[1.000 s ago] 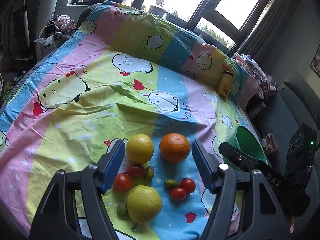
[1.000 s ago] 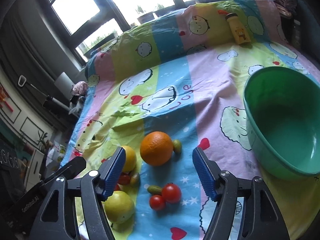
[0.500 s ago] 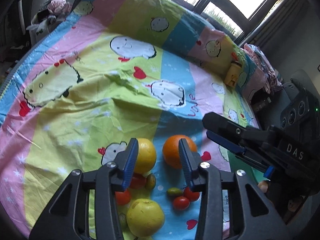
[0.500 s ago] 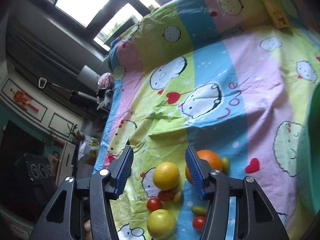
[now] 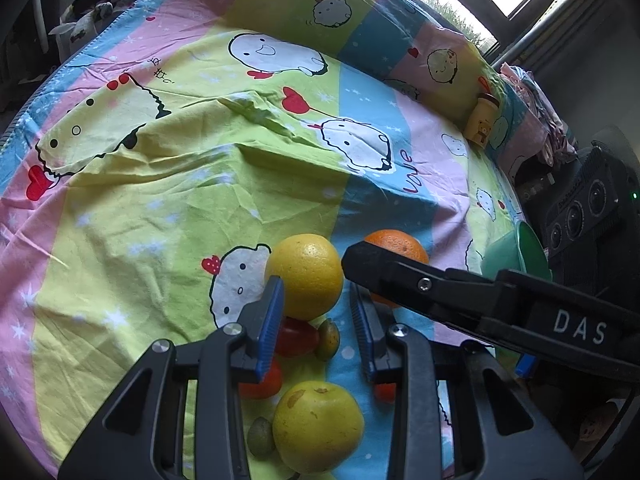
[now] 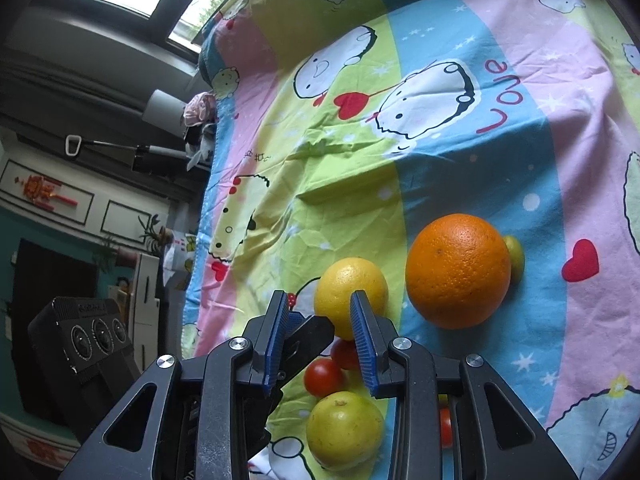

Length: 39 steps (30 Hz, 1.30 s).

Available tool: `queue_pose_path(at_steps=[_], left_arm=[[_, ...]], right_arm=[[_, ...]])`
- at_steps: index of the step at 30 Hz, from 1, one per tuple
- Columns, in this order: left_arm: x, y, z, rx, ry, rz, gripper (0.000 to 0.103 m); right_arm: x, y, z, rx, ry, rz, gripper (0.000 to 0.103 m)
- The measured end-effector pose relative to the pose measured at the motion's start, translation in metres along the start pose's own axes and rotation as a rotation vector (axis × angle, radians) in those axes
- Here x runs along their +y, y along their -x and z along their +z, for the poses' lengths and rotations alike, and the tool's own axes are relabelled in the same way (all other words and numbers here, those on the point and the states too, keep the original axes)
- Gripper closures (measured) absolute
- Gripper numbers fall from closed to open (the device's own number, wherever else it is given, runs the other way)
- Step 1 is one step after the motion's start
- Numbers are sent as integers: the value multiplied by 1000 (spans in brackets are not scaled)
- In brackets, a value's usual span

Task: Organize fruits
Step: 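Move the right tool down over the yellow grapefruit, then close the right tool on the yellow grapefruit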

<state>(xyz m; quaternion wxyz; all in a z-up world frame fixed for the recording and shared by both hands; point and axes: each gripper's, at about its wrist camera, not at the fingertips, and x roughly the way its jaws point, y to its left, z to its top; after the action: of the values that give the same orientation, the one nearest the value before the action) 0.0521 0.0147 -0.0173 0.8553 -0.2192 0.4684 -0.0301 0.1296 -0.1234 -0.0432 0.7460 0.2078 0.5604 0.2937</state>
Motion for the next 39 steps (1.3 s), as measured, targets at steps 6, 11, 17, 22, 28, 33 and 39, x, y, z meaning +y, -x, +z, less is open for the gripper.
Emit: queue_pose_path(at_steps=[6, 11, 17, 22, 28, 33, 39], left_arm=[[1, -7, 0, 12, -20, 23, 69], [5, -12, 0, 25, -18, 24, 68], [6, -15, 0, 22, -13, 43, 58], [6, -21, 0, 31, -7, 24, 52], [10, -28, 1, 53, 10, 3, 48], [11, -33, 1, 64, 13, -14, 48], [10, -40, 0, 80, 4, -25, 48]], right_arm=[[-5, -11, -2, 34, -39, -2, 68], [-6, -19, -2, 47, -63, -17, 61], [-8, -24, 0, 33, -71, -42, 49], [-12, -29, 3, 24, -83, -53, 47], [-9, -31, 4, 8, -68, -66, 46], [-8, -32, 6, 8, -45, -78, 46], [-10, -33, 4, 21, -58, -93, 46]])
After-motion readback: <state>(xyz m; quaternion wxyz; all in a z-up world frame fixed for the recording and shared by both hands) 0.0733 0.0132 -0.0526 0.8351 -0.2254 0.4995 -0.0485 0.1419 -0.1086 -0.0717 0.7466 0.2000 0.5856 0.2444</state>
